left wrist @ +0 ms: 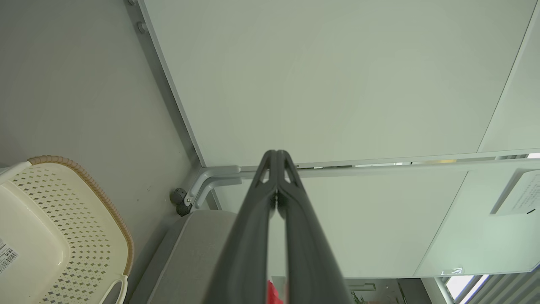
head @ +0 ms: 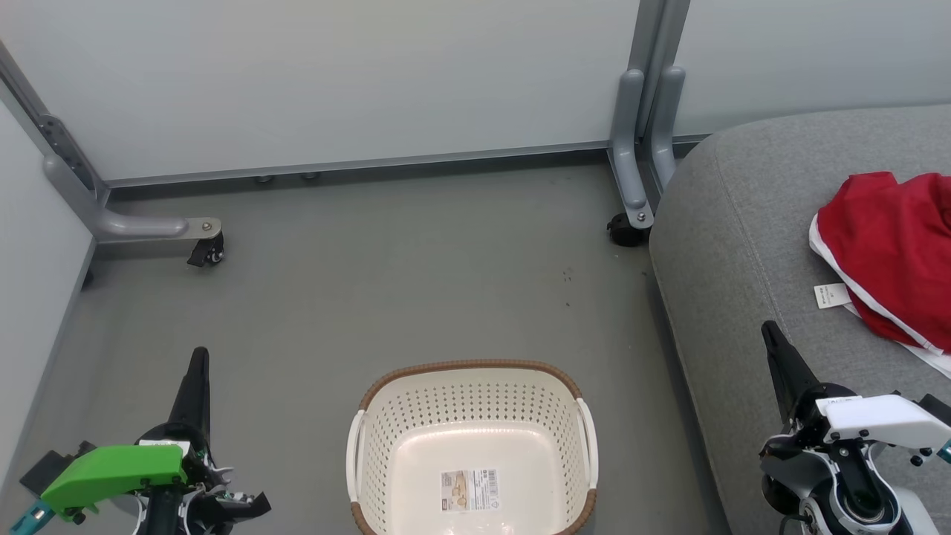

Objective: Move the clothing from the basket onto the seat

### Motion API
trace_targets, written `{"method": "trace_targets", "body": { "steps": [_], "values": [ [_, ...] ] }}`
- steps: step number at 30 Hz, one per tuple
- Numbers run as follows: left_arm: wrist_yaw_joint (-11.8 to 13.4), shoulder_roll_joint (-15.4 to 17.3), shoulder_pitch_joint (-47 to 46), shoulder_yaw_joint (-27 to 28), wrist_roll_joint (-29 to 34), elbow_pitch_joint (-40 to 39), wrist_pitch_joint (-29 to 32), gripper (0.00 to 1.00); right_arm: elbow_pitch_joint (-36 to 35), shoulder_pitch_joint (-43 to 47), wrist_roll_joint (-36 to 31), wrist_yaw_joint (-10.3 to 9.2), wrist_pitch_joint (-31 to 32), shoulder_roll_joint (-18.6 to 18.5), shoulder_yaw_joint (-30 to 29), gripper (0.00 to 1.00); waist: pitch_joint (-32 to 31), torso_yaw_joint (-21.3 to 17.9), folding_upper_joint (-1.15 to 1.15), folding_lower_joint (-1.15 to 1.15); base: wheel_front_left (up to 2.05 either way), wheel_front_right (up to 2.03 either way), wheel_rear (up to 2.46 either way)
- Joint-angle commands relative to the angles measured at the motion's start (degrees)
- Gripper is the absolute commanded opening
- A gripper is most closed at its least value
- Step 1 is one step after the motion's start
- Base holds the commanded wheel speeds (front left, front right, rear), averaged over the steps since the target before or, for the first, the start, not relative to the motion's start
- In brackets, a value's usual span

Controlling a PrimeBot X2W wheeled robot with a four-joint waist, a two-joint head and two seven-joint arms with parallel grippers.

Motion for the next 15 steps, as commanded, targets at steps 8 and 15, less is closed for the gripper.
{"method": "trace_targets", "body": {
  "steps": [8,15],
  "values": [
    [-0.53,-0.09,-1.28,0.66,-3.52,-0.21,0.98,0.0,0.9,-1.32,3.75,0.02,0.82,-0.06,-0.56,0.0,-0.11,0.02,0.0,0.0,0.0,0.0,0.0],
    [-0.52,-0.08,-1.16,0.62,-3.31,-0.18,0.94,0.0,0.86,-1.2,3.25,0.02,0.89,0.11,-0.75,0.0,-0.11,0.02,0.0,0.0,0.0,0.0,0.0]
  ]
}}
